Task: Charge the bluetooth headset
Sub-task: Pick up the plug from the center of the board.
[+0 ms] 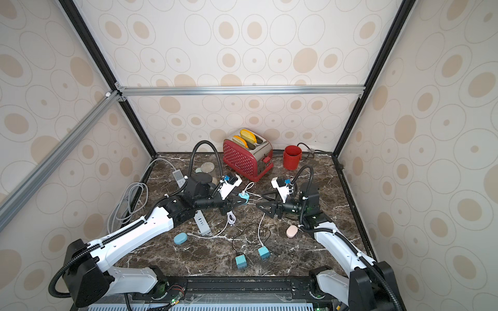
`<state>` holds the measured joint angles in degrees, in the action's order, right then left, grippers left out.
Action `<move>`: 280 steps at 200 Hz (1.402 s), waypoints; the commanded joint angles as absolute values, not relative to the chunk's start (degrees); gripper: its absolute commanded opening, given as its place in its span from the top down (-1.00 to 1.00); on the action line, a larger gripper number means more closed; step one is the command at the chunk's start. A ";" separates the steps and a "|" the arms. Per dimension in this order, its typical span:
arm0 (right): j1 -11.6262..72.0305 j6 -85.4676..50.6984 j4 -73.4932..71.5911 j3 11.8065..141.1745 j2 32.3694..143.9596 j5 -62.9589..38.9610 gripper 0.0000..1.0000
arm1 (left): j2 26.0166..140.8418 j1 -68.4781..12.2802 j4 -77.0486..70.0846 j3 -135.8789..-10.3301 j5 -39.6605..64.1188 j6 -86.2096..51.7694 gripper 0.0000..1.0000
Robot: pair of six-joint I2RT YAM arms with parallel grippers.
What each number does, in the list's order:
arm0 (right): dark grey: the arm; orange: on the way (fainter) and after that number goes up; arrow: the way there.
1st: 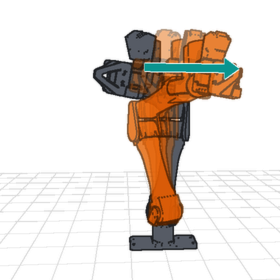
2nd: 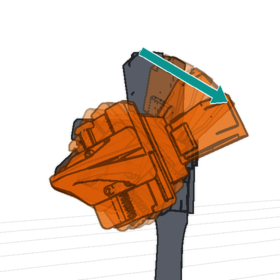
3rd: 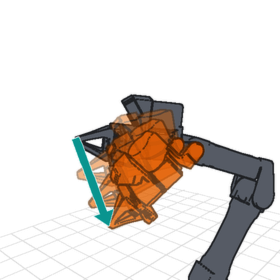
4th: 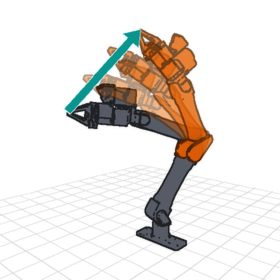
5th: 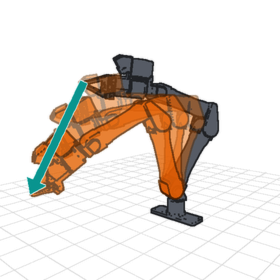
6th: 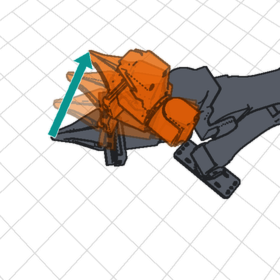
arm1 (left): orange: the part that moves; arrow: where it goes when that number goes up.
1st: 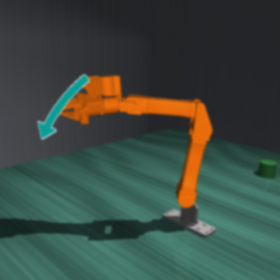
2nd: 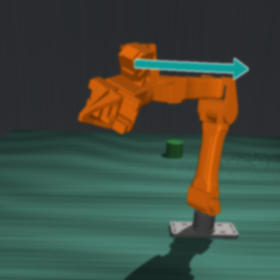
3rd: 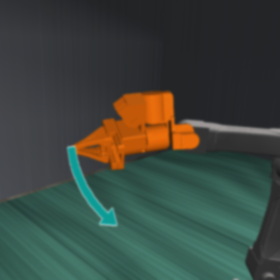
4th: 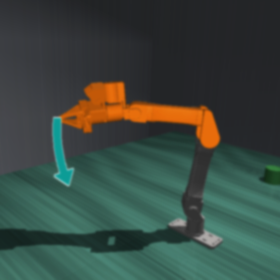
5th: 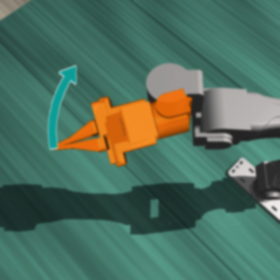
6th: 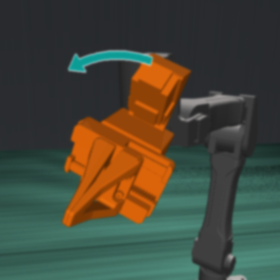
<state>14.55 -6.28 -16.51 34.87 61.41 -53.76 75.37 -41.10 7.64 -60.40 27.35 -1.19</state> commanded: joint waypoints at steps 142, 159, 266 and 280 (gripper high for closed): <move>15.73 -15.27 -29.62 40.98 68.55 -62.55 -0.34 | 80.87 -38.26 1.26 -64.35 45.00 -4.24 0.78; 17.87 -18.23 -32.82 41.59 70.14 -60.80 -0.29 | 81.93 -38.28 4.06 -65.79 43.18 -3.94 0.81; 20.21 -30.99 -32.16 42.14 69.90 -45.75 0.13 | 84.05 -39.07 2.55 -66.87 30.75 -6.16 0.96; 20.19 -29.15 -25.05 42.02 66.94 -39.93 0.16 | 84.20 -39.07 2.64 -67.04 29.80 -6.17 0.96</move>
